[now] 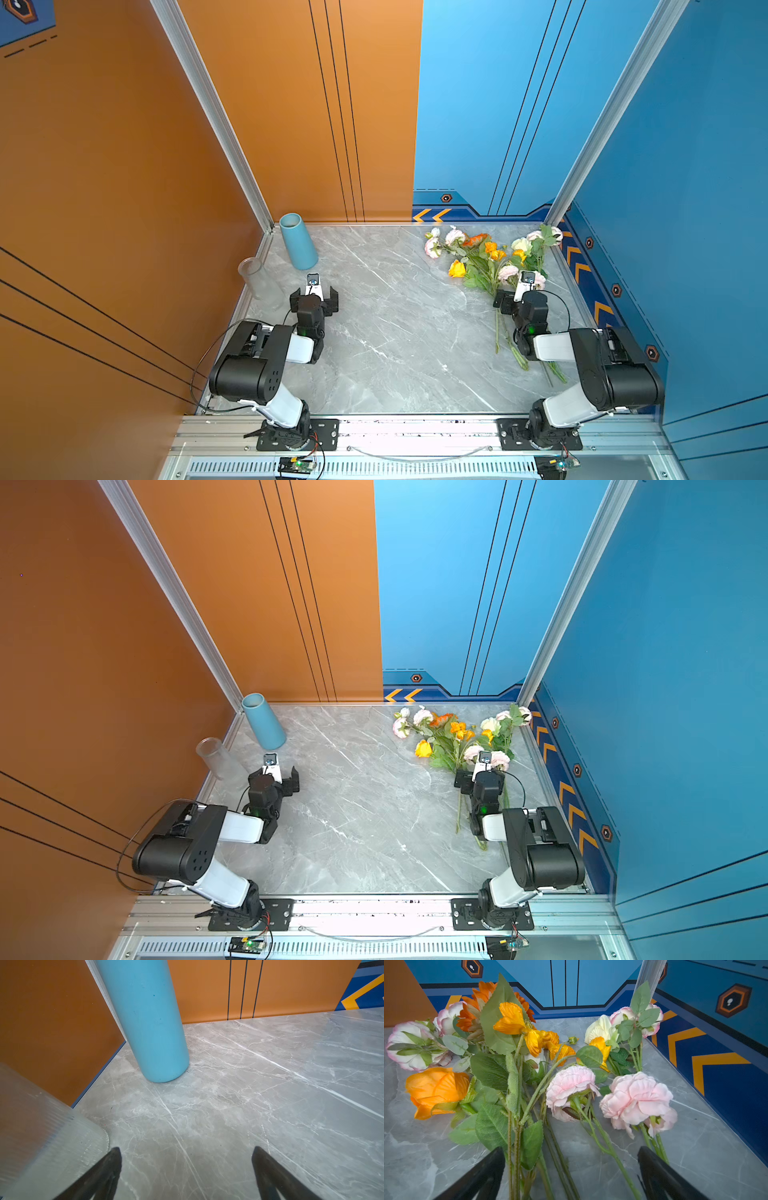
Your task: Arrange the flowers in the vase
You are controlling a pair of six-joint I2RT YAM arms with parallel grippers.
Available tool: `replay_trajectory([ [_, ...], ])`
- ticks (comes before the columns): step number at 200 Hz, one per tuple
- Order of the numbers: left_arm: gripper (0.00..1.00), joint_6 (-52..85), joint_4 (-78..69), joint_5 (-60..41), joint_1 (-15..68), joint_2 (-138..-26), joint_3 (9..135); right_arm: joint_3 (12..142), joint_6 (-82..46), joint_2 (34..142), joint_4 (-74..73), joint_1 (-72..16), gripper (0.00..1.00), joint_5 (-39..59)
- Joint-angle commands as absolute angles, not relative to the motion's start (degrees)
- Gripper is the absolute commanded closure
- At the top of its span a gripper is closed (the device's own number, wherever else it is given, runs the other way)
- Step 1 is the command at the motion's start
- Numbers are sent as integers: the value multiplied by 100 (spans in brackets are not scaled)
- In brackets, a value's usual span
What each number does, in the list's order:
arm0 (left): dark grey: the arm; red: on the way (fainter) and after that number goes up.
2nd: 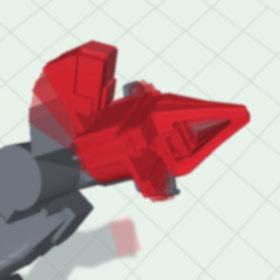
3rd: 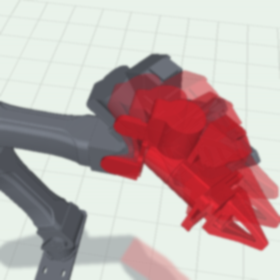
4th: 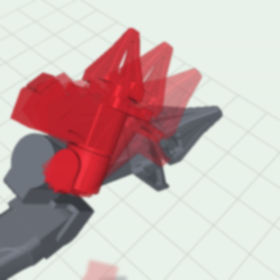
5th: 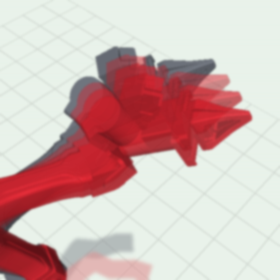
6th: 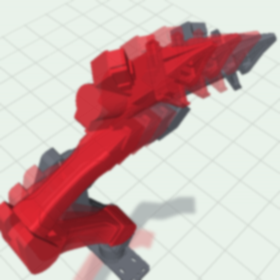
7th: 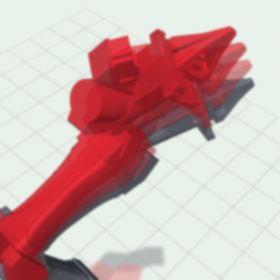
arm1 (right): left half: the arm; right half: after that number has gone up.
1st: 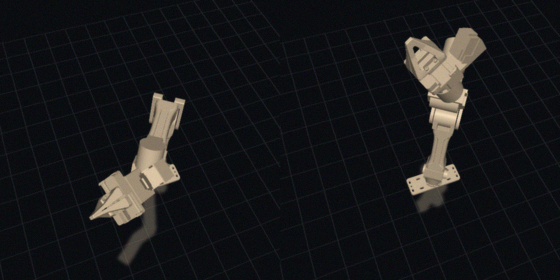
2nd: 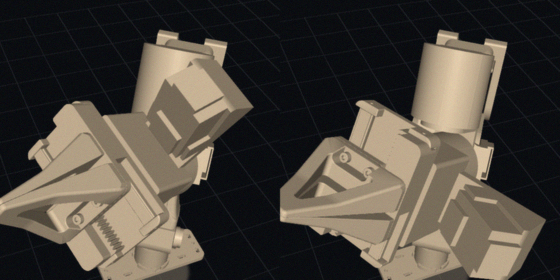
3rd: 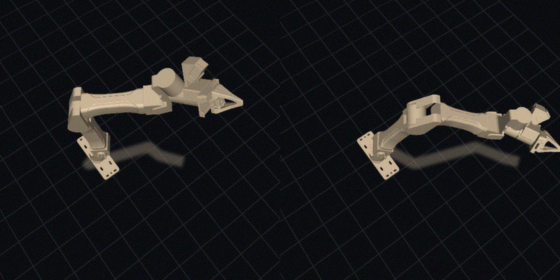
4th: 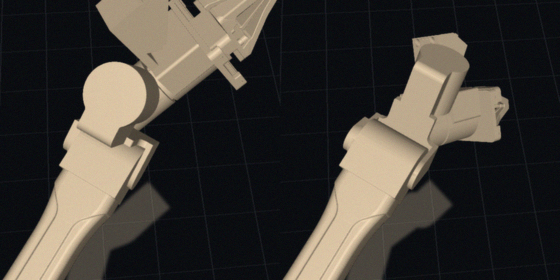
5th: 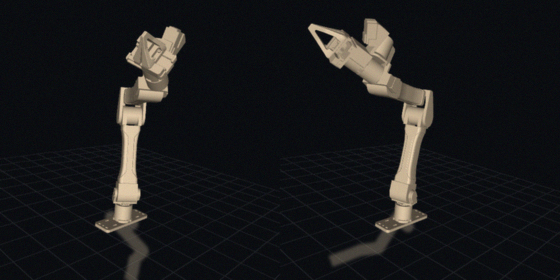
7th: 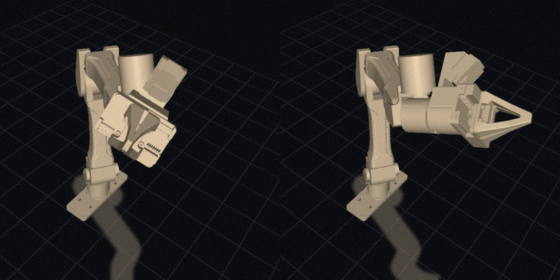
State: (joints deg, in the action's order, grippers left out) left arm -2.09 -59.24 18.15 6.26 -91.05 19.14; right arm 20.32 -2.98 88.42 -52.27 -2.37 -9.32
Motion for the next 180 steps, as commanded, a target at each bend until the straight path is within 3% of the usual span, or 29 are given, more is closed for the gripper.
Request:
replay_trajectory([
  [1,2,-272,-5906,1759,615,-9009,1912,2107,-358,8859,-5247,-246,0,-1051],
  [180,2,-243,-5801,1644,545,-8994,1959,2079,-347,8807,-5283,-325,0,-1316],
])
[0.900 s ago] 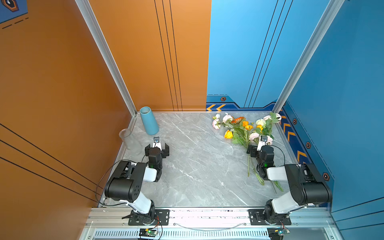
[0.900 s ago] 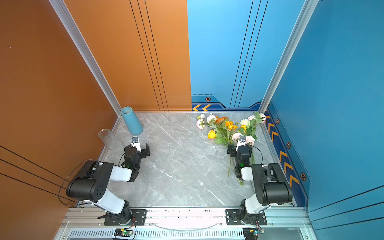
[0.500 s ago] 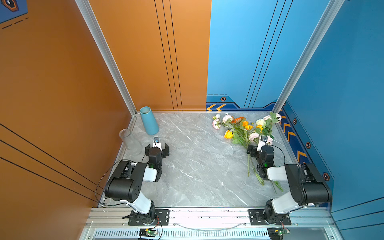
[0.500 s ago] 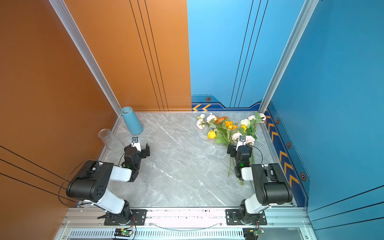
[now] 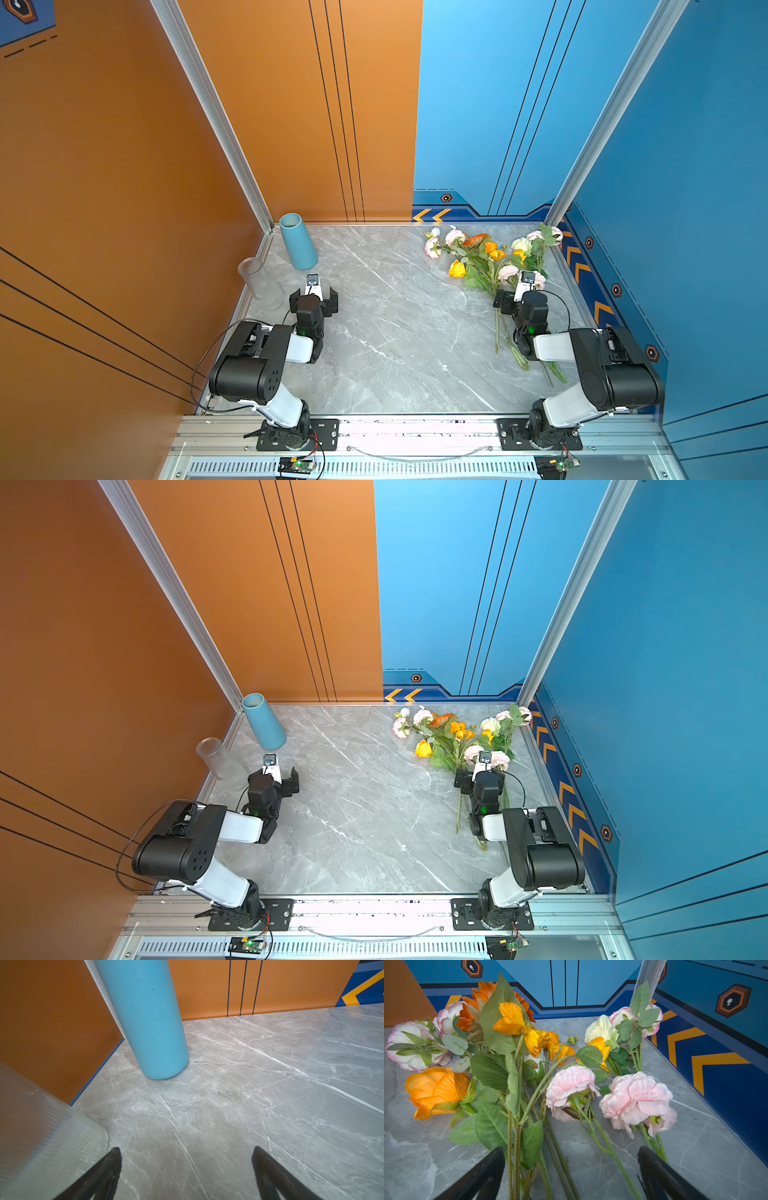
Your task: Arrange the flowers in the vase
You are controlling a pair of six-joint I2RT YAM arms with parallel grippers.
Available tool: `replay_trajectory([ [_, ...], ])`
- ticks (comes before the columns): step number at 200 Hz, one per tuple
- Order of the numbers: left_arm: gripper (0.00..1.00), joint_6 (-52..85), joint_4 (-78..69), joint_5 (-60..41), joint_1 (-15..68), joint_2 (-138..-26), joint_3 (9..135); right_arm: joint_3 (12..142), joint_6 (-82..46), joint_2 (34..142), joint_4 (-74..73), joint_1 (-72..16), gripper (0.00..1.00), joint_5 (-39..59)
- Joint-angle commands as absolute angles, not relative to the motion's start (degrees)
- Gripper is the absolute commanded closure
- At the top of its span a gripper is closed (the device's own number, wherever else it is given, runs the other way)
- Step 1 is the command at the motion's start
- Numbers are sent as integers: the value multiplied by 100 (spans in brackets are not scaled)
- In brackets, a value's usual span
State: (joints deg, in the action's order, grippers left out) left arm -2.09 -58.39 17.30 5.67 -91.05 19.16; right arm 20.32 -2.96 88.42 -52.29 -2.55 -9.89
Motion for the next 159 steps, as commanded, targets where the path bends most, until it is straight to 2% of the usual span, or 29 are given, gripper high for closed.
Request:
replay_trajectory([
  [1,2,-240,-5796,1644,545,-8992,1959,2076,-341,8803,-5278,-330,0,-1317],
  [25,2,-269,-5757,1856,601,-8789,1917,2076,-174,8273,-4839,-451,0,-1235],
  [58,2,-291,-5019,2887,887,-7761,1870,2943,-451,7435,-2442,-607,0,-1254],
  [74,2,-68,-3810,3190,904,-7163,2143,3456,-679,7267,-1411,-669,0,-857],
  [111,2,576,-1143,2838,916,-6338,3070,4526,-874,7180,126,-1577,0,-921],
  [159,2,951,1797,2263,642,-6806,5190,5974,-1223,7812,892,-3138,0,-292],
])
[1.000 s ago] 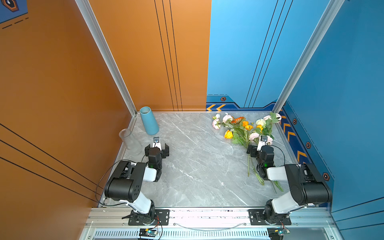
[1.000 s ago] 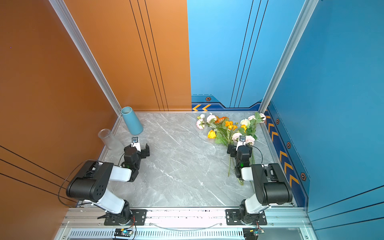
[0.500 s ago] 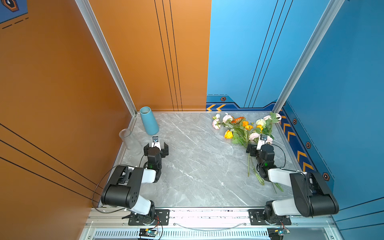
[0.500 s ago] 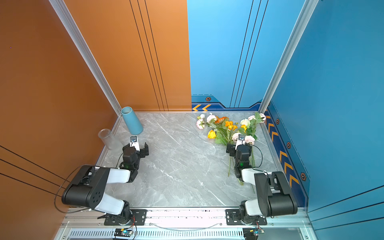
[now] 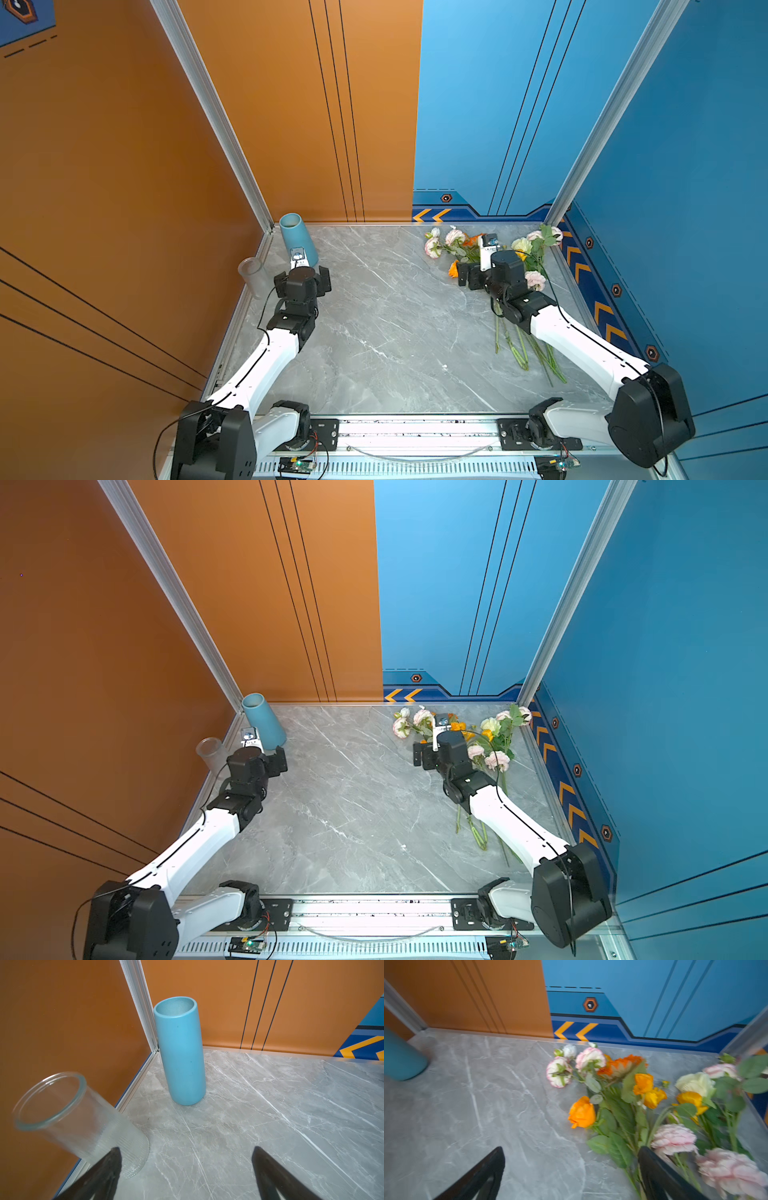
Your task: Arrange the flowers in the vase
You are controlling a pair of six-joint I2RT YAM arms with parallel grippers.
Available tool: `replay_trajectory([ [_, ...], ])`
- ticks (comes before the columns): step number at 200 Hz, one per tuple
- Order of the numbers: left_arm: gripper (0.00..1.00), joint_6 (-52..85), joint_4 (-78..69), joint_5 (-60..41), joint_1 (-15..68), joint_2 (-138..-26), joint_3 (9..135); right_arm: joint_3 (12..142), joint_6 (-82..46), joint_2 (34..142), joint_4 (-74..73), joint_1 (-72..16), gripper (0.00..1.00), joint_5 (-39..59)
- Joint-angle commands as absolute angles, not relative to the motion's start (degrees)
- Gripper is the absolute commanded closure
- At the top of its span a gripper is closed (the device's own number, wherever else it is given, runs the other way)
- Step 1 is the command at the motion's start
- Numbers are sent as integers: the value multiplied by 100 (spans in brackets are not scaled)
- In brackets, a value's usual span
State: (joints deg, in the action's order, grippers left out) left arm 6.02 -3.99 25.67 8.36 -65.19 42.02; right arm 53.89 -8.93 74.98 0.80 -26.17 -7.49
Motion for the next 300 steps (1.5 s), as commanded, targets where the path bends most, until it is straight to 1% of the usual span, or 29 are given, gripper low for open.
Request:
replay_trajectory([
  [1,2,950,1852,2256,624,-6822,5232,5997,-1231,7830,894,-3164,0,-278],
  [18,2,948,2701,2035,430,-7117,6134,6494,-1357,8152,976,-3647,0,-96],
  [31,2,923,3192,2124,353,-7254,6653,6900,-1373,8395,1065,-3962,0,-27],
  [45,2,1142,3691,2611,216,-7309,6969,7218,-1372,8625,1050,-4384,0,-35],
  [61,2,1416,3931,2564,-254,-7286,7011,7512,-1397,8869,1028,-4725,0,3],
  [76,2,1474,3929,2197,-780,-7276,6972,7728,-1406,9069,1019,-4955,0,190],
  [98,2,1167,3874,1877,-1291,-7456,7112,7996,-1342,9326,1017,-5296,0,392],
  [129,2,940,3450,792,-1927,-7762,7347,8390,-1283,9654,1017,-5673,0,310],
  [140,2,918,3406,593,-2035,-7891,7470,8502,-1275,9770,1017,-5737,0,314],
  [193,2,1012,3410,451,-2152,-8543,7840,8663,-1155,10053,1027,-5766,0,572],
  [243,2,1066,3419,657,-2222,-8915,7983,8670,-866,10126,1079,-5756,0,817],
  [300,2,1040,3415,447,-2318,-9322,8085,8710,-814,10287,1119,-5686,0,958],
])
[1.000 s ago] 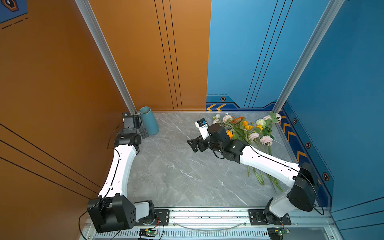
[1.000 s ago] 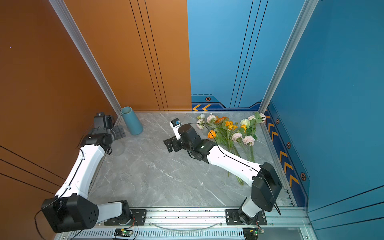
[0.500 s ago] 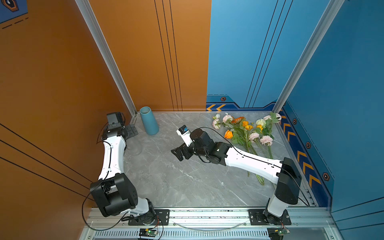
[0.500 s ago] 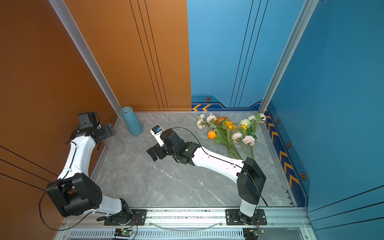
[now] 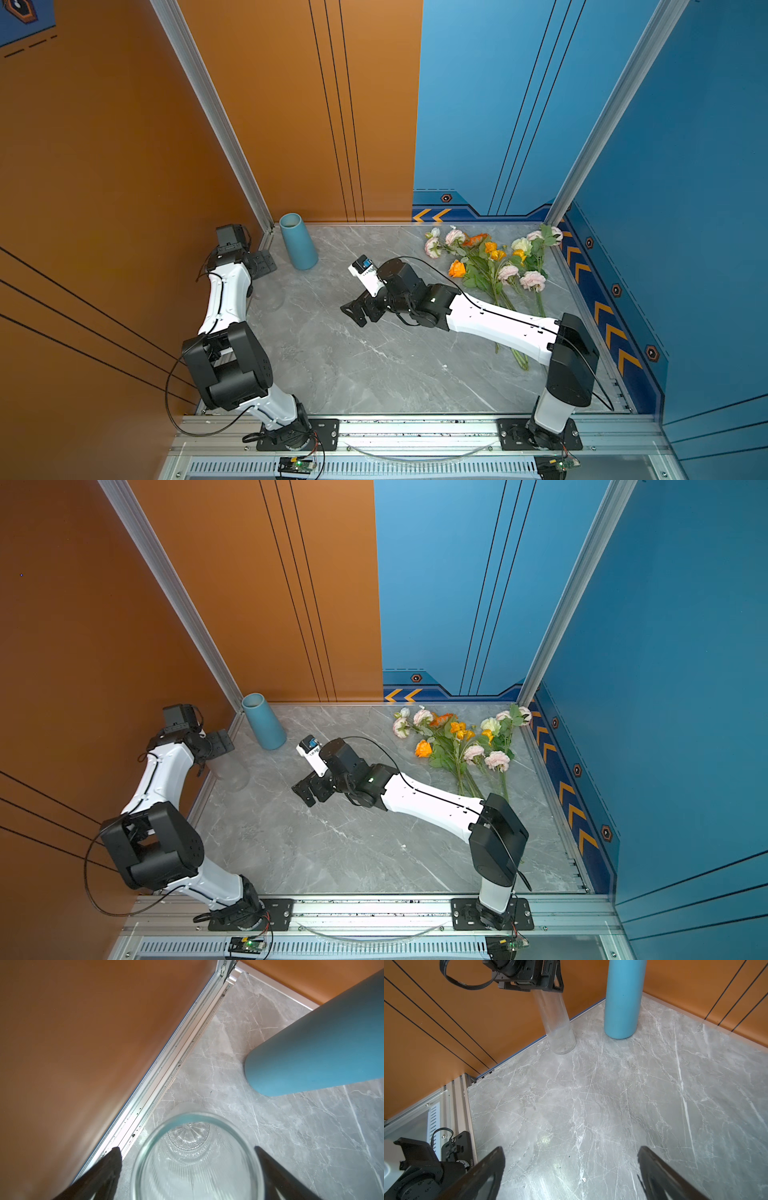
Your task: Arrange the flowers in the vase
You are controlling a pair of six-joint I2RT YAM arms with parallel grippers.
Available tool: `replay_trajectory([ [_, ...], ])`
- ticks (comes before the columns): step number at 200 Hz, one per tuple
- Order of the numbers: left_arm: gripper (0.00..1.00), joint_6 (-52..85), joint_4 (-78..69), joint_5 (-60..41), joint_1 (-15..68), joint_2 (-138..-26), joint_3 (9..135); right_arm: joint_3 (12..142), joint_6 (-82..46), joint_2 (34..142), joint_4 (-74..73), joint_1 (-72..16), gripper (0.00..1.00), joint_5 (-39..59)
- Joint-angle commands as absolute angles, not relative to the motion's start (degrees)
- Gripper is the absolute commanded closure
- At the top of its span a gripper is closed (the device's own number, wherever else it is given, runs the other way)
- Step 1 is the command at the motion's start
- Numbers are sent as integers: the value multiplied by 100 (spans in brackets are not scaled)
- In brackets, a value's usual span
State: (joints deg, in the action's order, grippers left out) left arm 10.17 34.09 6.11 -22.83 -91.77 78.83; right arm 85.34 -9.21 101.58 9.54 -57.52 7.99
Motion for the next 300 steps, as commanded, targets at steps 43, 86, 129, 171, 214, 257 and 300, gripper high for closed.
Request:
replay_trajectory([
  [43,3,1064,3410,442,-2320,-9455,8116,8715,-811,10342,1159,-5607,0,1028],
  [86,4,1063,3376,580,-2329,-9540,8139,8704,-834,10344,1222,-5583,0,1056],
  [129,12,1083,3351,554,-2345,-9574,8131,8684,-827,10311,1281,-5589,0,1081],
  [171,25,999,3306,486,-2347,-9497,8088,8675,-829,10327,1295,-5587,0,1116],
  [214,35,1009,3265,372,-2336,-9265,7952,8635,-842,10296,1316,-5599,0,1122],
  [257,45,1068,3265,146,-2194,-8780,7793,8548,-859,10219,1318,-5583,0,1033],
  [300,48,1019,3272,33,-1531,-8081,7524,8453,-930,10089,1311,-5573,0,986],
])
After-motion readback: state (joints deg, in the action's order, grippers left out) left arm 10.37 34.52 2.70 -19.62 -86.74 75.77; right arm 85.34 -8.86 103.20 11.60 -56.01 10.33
